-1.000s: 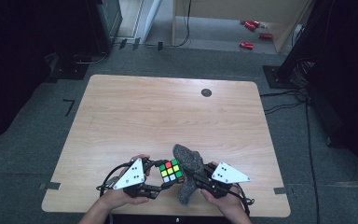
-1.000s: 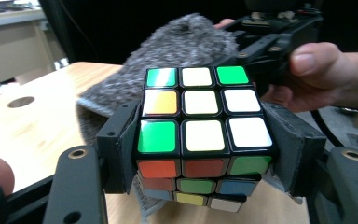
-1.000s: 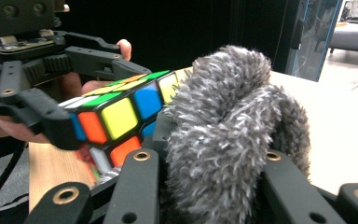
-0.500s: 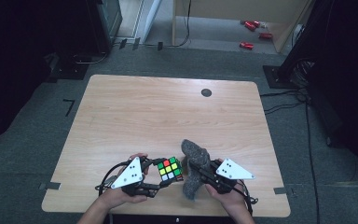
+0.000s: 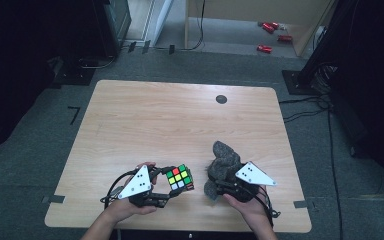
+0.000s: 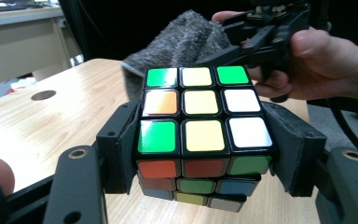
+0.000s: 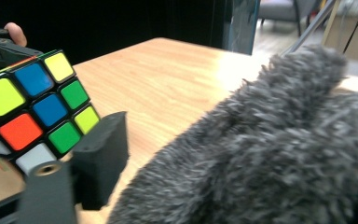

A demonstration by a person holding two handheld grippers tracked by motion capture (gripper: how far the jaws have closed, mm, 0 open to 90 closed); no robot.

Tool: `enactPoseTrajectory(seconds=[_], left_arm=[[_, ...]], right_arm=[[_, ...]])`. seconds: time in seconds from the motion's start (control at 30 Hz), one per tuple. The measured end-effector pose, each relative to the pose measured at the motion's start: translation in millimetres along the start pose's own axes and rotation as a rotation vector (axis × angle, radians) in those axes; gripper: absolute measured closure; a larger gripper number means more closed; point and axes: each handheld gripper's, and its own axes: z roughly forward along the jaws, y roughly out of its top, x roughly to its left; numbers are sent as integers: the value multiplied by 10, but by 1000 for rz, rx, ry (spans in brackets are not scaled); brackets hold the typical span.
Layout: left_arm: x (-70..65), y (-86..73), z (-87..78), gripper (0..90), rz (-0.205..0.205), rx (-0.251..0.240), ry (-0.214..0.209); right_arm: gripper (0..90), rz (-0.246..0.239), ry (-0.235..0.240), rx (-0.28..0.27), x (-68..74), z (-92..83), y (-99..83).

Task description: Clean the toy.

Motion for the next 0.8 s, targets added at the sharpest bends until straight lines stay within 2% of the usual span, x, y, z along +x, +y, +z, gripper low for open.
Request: enactPoseTrajectory(seconds=[0.1, 0.2, 0.33, 0.47, 0.57, 0.67, 0.73, 0.8], left_arm=[[6, 3, -10, 354, -3, -5, 6], [-2, 3, -5, 354, 1, -2, 1], [2, -1, -1, 354, 3, 2, -1], [18, 9, 3, 354, 3, -6, -3], [34, 17, 30, 354, 3, -6, -10], [46, 22, 81, 354, 3, -7, -20], [45, 30, 120, 354, 6, -6, -30], [43, 41, 157, 354, 12, -4, -37]], right_arm=[[139, -10, 14, 43, -1, 30, -26], [134, -70, -17, 114, -7, 85, -115], [139, -106, -49, 166, -89, 111, -209], [203, -81, -67, 239, -242, 110, -348], [318, -83, -73, 258, -317, 45, -423], [464, -88, -79, 250, -359, -46, -447], [586, -91, -96, 248, -384, -119, -447], [671, -102, -122, 228, -393, -192, -437]])
